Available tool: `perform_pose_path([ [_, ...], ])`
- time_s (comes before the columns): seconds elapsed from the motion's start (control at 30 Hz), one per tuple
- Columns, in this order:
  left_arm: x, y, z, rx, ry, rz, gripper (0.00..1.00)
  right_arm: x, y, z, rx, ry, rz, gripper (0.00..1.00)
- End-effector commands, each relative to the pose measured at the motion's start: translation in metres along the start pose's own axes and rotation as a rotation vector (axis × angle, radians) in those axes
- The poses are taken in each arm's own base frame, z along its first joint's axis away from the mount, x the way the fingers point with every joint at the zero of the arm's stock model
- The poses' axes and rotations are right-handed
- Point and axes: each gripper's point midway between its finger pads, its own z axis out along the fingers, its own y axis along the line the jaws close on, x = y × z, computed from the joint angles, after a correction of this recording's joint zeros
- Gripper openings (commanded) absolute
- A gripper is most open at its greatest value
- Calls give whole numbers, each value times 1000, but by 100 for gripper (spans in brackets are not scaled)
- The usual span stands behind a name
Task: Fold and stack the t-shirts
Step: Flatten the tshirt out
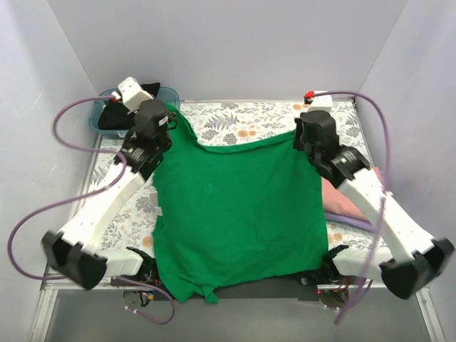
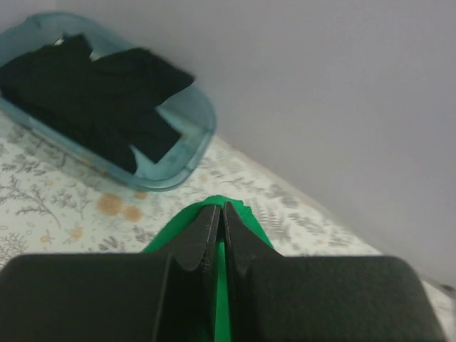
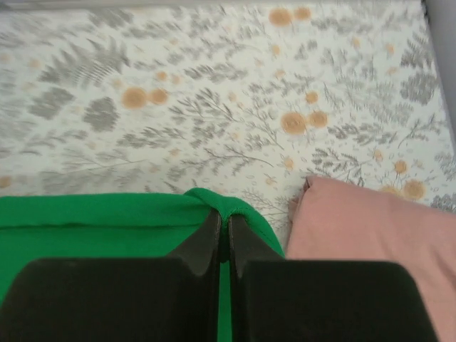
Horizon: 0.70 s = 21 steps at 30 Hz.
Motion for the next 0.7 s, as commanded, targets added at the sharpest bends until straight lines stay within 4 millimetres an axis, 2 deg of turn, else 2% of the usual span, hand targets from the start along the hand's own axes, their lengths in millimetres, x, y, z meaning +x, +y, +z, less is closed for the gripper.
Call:
perform_pose_path([
  [0.0, 44, 30, 68, -82, 68, -39, 0, 21, 3, 71, -97, 34, 74, 1],
  [0.03, 56, 30, 82, -84, 86, -29, 0, 26, -9, 92, -67, 44, 94, 1],
  [0.07, 71, 31, 95, -91, 105, -12, 0, 36, -11, 109, -57, 75, 89, 1],
  [0.1, 82, 32, 114, -87, 112, -2, 0, 34, -9, 123, -66, 82, 93, 1],
  [0.13, 108, 33, 138, -97, 150, 29, 0, 58, -16, 153, -41, 158, 89, 1],
  [0.17, 125, 35, 150, -103, 174, 46, 0, 65, -15, 168, -51, 185, 89, 1],
  [0.2, 135, 36, 163, -102, 188, 54, 0, 73, -9, 193, -71, 221, 92, 1],
  [0.23, 167, 45, 180, -128, 230, 90, 0, 77, -15, 208, -63, 237, 99, 1],
  [0.27, 164, 37, 192, -119, 215, 95, 0, 79, -15, 221, -69, 248, 100, 1],
  [0.3, 179, 36, 208, -119, 227, 118, 0, 87, -19, 243, -61, 272, 103, 1],
  [0.4, 203, 29, 228, -75, 266, 157, 0, 96, -39, 278, -14, 296, 117, 1],
  [0.47, 210, 29, 237, -80, 263, 169, 0, 102, -45, 291, -43, 313, 136, 1],
  [0.53, 210, 32, 233, -88, 276, 165, 0, 105, -41, 289, -95, 331, 141, 1],
  [0.57, 198, 34, 224, -103, 262, 142, 0, 108, -41, 283, -99, 340, 135, 1],
  [0.6, 185, 37, 211, -106, 248, 122, 0, 98, -34, 272, -141, 329, 141, 1],
  [0.63, 173, 37, 205, -108, 222, 103, 0, 106, -34, 263, -153, 349, 144, 1],
  [0.67, 152, 37, 185, -101, 202, 79, 0, 84, -27, 246, -198, 308, 149, 1],
])
